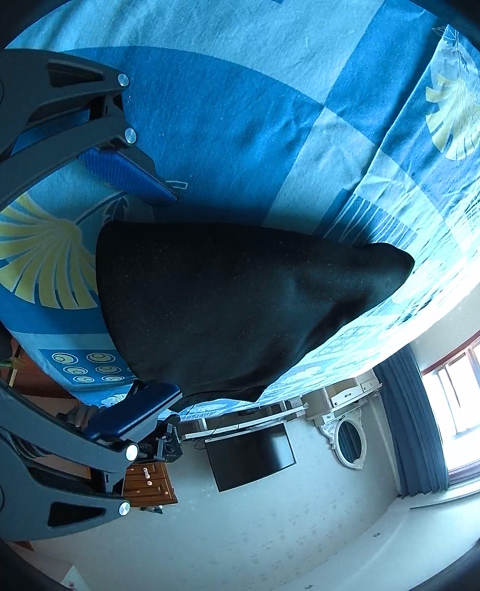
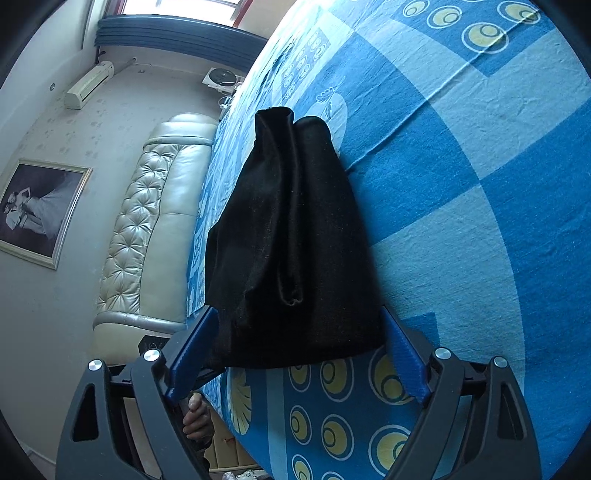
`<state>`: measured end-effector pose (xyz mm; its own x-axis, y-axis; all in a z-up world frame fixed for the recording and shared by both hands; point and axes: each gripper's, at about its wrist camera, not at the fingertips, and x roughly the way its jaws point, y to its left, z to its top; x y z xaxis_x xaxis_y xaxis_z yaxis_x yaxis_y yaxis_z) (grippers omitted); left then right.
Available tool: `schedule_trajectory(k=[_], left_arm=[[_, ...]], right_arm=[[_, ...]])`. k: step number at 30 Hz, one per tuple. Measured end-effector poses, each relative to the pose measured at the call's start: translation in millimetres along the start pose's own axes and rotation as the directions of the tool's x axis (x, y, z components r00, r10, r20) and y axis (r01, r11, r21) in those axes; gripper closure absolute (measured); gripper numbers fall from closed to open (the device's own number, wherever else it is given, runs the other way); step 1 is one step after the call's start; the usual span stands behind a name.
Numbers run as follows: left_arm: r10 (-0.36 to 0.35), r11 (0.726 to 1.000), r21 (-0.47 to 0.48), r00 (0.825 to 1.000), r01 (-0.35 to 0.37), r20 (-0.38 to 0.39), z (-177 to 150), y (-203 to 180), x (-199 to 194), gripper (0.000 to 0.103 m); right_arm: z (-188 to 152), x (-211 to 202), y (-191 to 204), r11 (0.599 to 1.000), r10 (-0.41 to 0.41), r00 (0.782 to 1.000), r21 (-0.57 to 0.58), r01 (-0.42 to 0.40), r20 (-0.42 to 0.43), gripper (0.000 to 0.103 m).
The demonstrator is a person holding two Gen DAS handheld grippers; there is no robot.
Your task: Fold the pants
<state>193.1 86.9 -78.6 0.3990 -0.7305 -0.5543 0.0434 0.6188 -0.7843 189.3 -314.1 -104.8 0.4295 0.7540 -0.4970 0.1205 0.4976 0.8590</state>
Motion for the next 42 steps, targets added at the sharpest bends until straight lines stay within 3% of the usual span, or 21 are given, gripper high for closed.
schedule_trajectory(k=[4, 6, 7, 8, 11, 15, 26, 42], left_arm=[[0.021, 0.999, 0.029, 1.000, -0.021, -0.003, -2, -5, 6, 0.007], [0.026, 0.999, 0.045, 1.000, -0.025, -0.010, -3, -7, 7, 0.011], [0.037, 0.998, 0.059, 0.999, -0.035, -0.022, -3, -9, 10, 0.019], [0.070, 0.995, 0.078, 0.997, -0.067, -0.042, -4, -12, 14, 0.037], [0.129, 0.978, 0.170, 0.991, -0.121, -0.033, -9, -23, 16, 0.053], [0.149, 0.973, 0.181, 0.989, -0.142, -0.023, -8, -27, 10, 0.066], [0.216, 0.956, 0.204, 0.976, -0.211, -0.003, -9, -35, 7, 0.069], [0.215, 0.958, 0.200, 0.976, -0.207, -0.019, -24, -40, -1, 0.070]], right_arm=[[0, 3, -1, 1.000, 0.010, 1.000, 0.021, -0.011, 0.027, 0.017], [-1, 4, 1, 0.999, -0.035, 0.999, 0.015, 0.035, 0.024, 0.021], [-1, 6, 4, 0.997, -0.083, 0.996, -0.003, 0.083, 0.010, 0.033], [-2, 8, 6, 0.992, -0.126, 0.992, -0.020, 0.126, -0.001, 0.047], [-3, 6, 2, 0.993, -0.120, 0.993, -0.014, 0.120, -0.001, 0.058], [-6, 2, 3, 0.995, -0.096, 0.995, -0.014, 0.096, 0.008, 0.064], [-13, -10, 6, 0.997, -0.067, 0.998, -0.021, 0.068, 0.017, 0.069], [-45, -27, -2, 0.999, -0.049, 0.999, -0.012, 0.049, -0.004, 0.069]])
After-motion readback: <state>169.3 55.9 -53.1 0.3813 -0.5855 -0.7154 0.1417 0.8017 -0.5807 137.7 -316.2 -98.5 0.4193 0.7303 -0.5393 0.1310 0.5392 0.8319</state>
